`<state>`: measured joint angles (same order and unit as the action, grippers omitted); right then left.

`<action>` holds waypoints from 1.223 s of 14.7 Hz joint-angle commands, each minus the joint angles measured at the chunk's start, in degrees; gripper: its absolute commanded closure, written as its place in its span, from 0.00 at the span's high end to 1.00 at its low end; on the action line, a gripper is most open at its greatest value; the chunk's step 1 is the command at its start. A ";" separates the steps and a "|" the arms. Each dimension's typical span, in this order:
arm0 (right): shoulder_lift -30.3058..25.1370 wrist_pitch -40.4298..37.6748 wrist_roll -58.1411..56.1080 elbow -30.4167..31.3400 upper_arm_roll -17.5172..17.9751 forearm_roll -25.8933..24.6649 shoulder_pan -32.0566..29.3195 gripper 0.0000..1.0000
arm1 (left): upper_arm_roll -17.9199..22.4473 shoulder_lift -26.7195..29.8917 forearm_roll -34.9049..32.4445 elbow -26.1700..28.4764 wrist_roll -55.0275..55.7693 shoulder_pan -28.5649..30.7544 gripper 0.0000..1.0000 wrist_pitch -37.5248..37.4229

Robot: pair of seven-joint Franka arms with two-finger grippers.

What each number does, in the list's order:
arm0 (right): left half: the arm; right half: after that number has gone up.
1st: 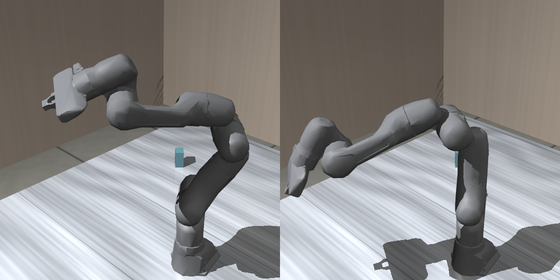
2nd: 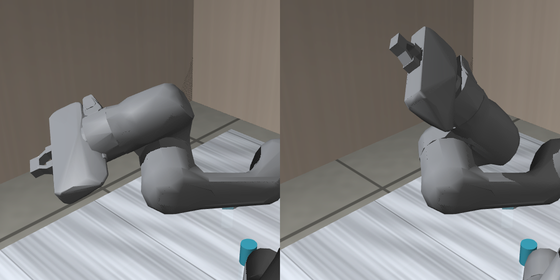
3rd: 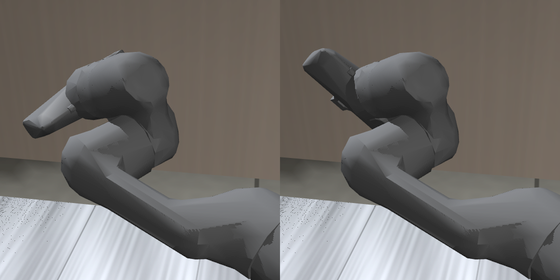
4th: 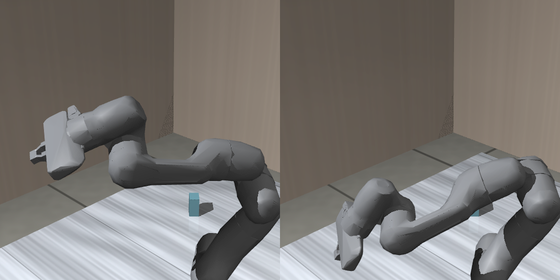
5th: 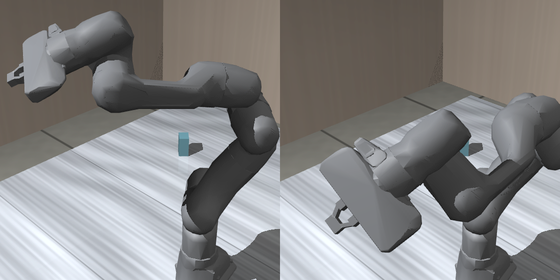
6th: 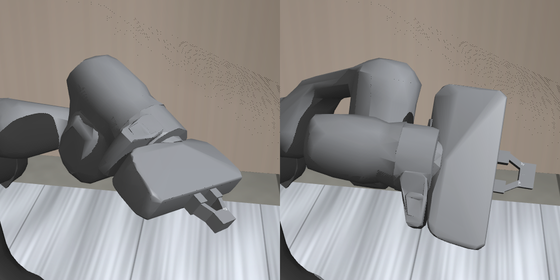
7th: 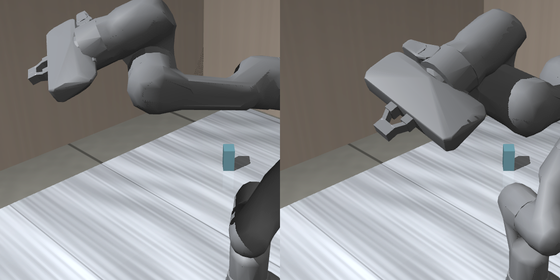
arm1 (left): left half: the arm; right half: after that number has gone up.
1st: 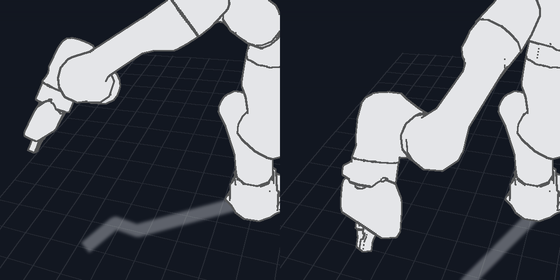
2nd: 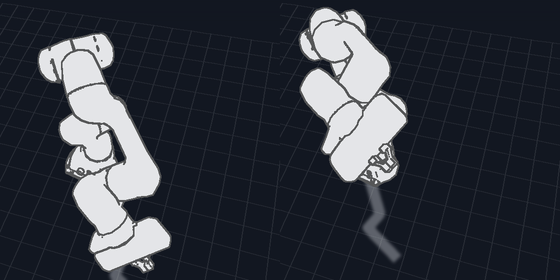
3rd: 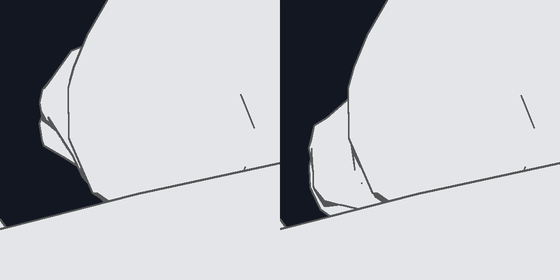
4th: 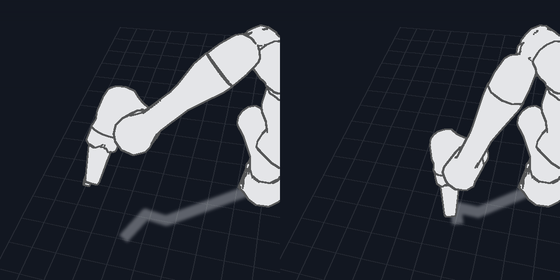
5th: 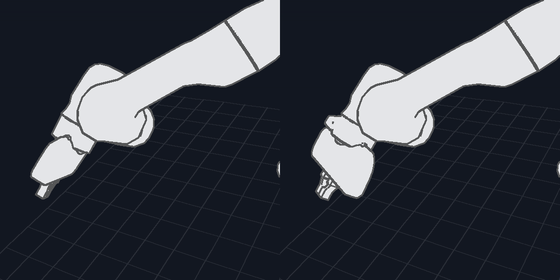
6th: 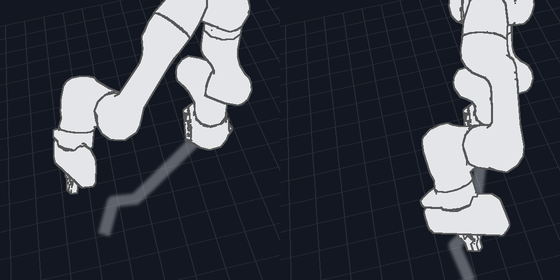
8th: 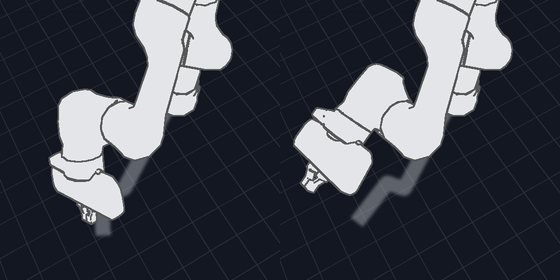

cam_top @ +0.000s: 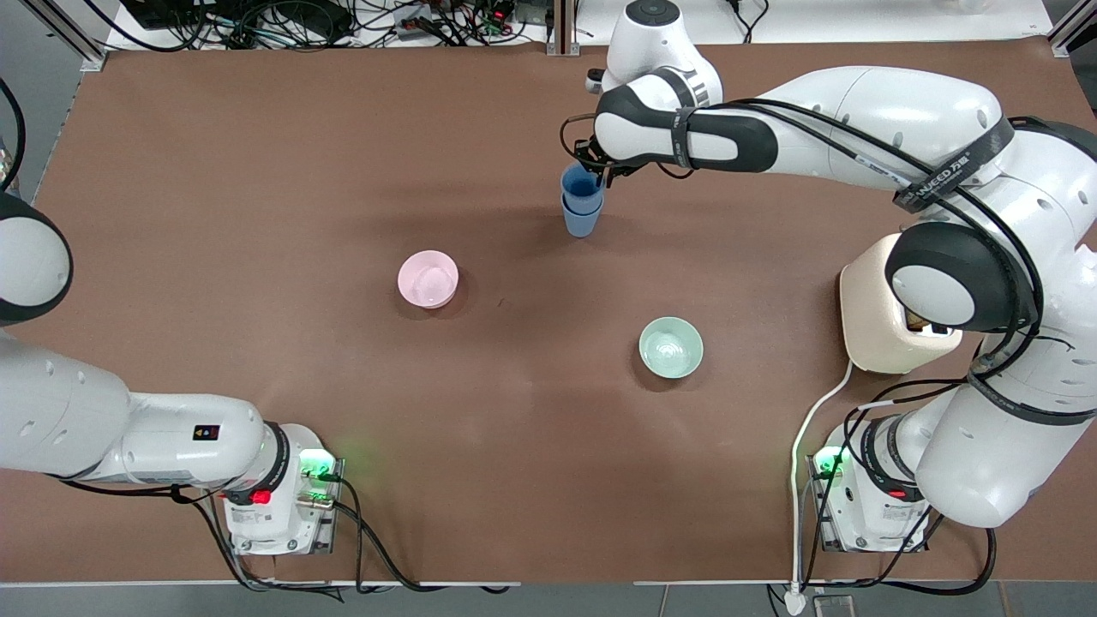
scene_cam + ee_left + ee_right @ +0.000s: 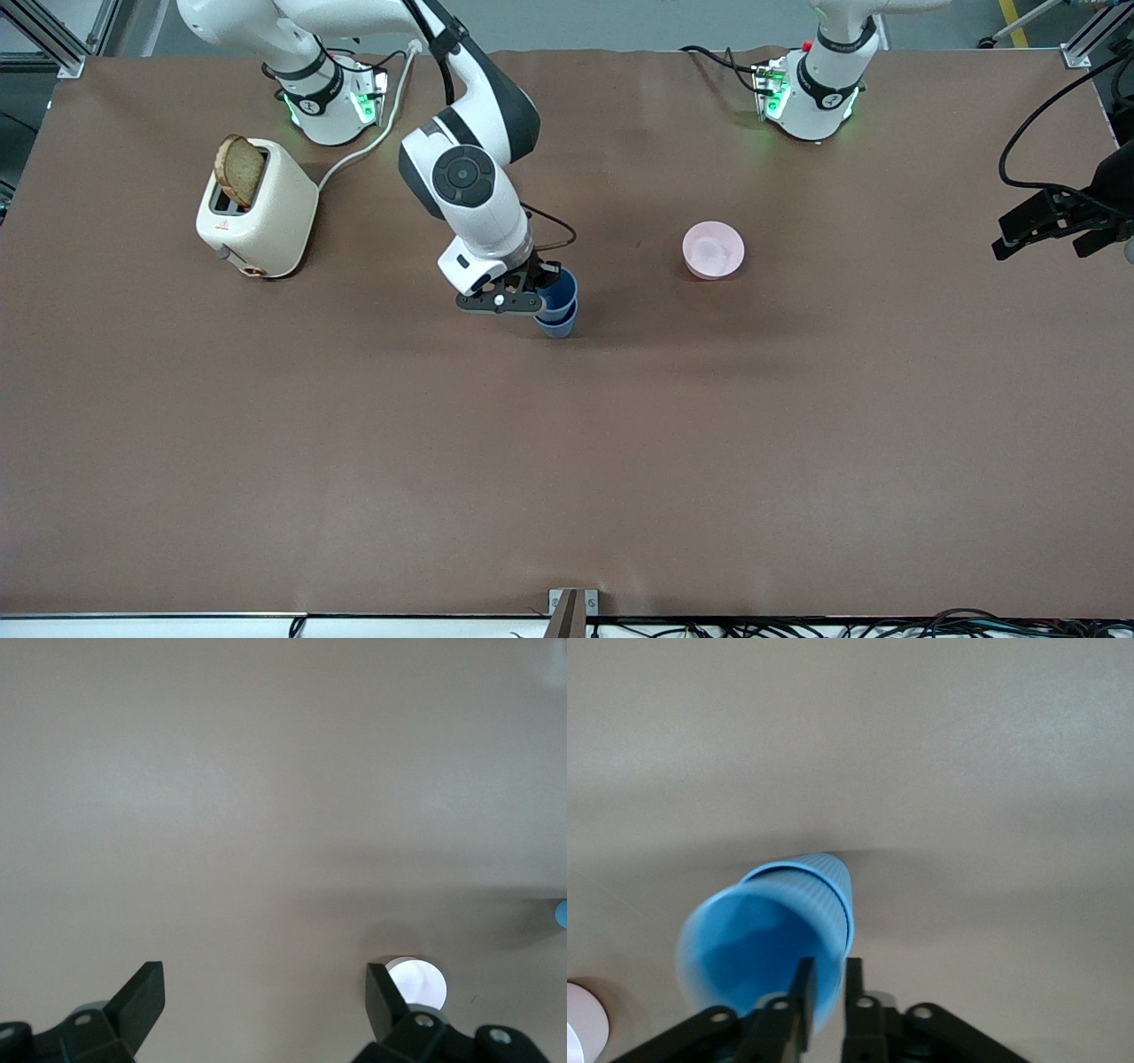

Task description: Stack blue cups with both arms

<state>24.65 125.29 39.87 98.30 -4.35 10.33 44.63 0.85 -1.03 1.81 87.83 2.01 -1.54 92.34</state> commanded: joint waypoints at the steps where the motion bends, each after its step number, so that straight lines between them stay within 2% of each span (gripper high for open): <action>1: -0.84 0.75 0.21 1.10 -0.49 1.10 0.46 0.66 | -0.32 0.60 -0.14 -0.21 0.18 0.40 1.00 -0.93; 3: -1.18 0.57 0.21 0.92 -0.66 1.10 0.02 0.75 | -0.58 0.60 -0.14 -0.29 1.41 0.31 1.00 -0.76; 5: -1.80 0.05 0.12 0.92 -1.01 1.10 -0.68 0.78 | -0.67 0.60 -0.14 -0.29 2.47 0.31 1.00 -0.76; 8: -5.83 -1.27 -0.32 1.01 -1.01 0.57 -5.15 0.85 | -1.11 0.68 0.29 -0.56 2.38 0.31 1.00 -0.93; 10: -9.78 -3.90 -0.84 1.01 -1.02 -0.39 -10.15 0.88 | -1.11 -0.10 0.39 -1.60 1.77 0.22 1.00 -0.85; 13: -15.93 -9.25 -3.91 0.92 -1.01 -4.86 -18.58 0.89 | -1.03 -0.11 0.04 -1.35 1.68 0.22 1.00 -1.72; 16: -19.55 -13.91 -10.22 0.92 -1.01 -10.05 -25.79 0.91 | -1.11 0.33 -0.14 -1.35 1.42 0.05 1.00 -2.69; 18: -21.39 -17.08 -16.28 0.92 -1.01 -10.77 -31.41 0.92 | -1.37 0.59 -0.06 -1.35 1.42 0.13 1.00 -2.69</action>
<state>5.84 109.90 28.12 97.25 -6.66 1.07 18.25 0.09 -1.03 1.83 87.30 3.61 -1.62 90.88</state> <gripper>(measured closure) 0.088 0.000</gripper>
